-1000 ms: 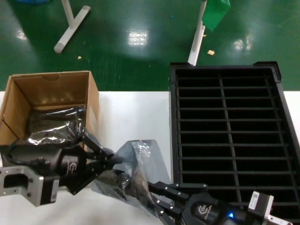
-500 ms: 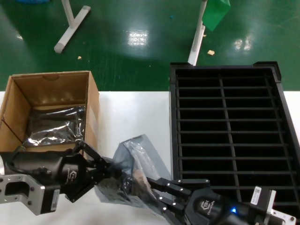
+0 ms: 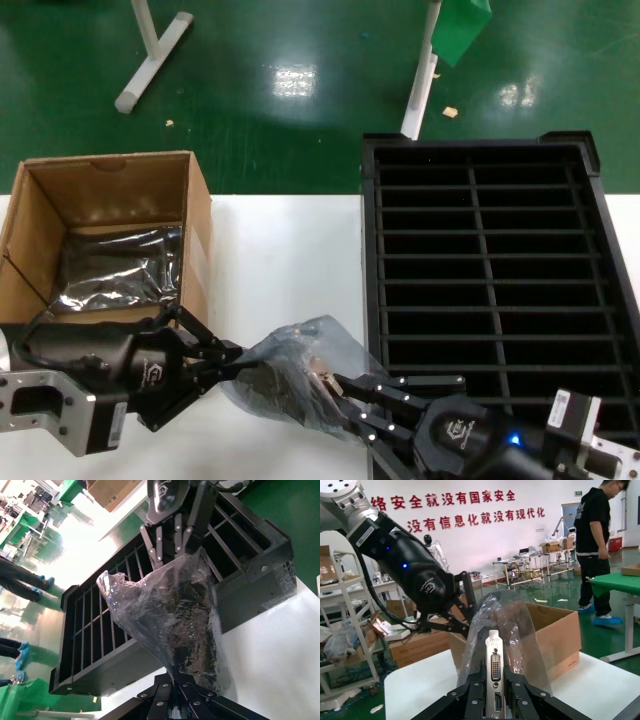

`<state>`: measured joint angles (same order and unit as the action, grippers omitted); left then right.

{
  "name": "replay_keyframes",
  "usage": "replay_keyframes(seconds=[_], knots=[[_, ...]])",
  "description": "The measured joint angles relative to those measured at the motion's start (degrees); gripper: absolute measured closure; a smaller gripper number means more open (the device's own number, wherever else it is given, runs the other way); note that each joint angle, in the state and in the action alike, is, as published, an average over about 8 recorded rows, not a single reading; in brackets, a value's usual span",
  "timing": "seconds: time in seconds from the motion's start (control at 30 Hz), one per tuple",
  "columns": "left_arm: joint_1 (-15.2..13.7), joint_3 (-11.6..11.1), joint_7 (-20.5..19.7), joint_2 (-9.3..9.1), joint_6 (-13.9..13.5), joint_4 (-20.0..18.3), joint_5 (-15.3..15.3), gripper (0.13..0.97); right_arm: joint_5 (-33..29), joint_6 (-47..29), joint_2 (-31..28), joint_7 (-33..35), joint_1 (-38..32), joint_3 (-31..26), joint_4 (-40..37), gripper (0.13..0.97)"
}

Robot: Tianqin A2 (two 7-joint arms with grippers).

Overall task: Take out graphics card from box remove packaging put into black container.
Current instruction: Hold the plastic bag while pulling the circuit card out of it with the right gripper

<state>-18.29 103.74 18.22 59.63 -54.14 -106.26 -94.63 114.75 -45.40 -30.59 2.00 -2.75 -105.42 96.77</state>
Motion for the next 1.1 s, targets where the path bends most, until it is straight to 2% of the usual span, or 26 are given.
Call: replay_keyframes(seconds=[0.57,1.1], knots=[[0.05,0.59,2.20,-0.66,-0.86,2.54,-0.46,0.955,-0.12,0.31,-2.11,-1.54,-1.06,1.13,0.91,0.894],[-1.00,1.64,3.17,-2.18,-1.42,4.42,-0.25,0.955,1.11,0.42,-5.72,-2.43,0.97,4.47,4.45,0.894]])
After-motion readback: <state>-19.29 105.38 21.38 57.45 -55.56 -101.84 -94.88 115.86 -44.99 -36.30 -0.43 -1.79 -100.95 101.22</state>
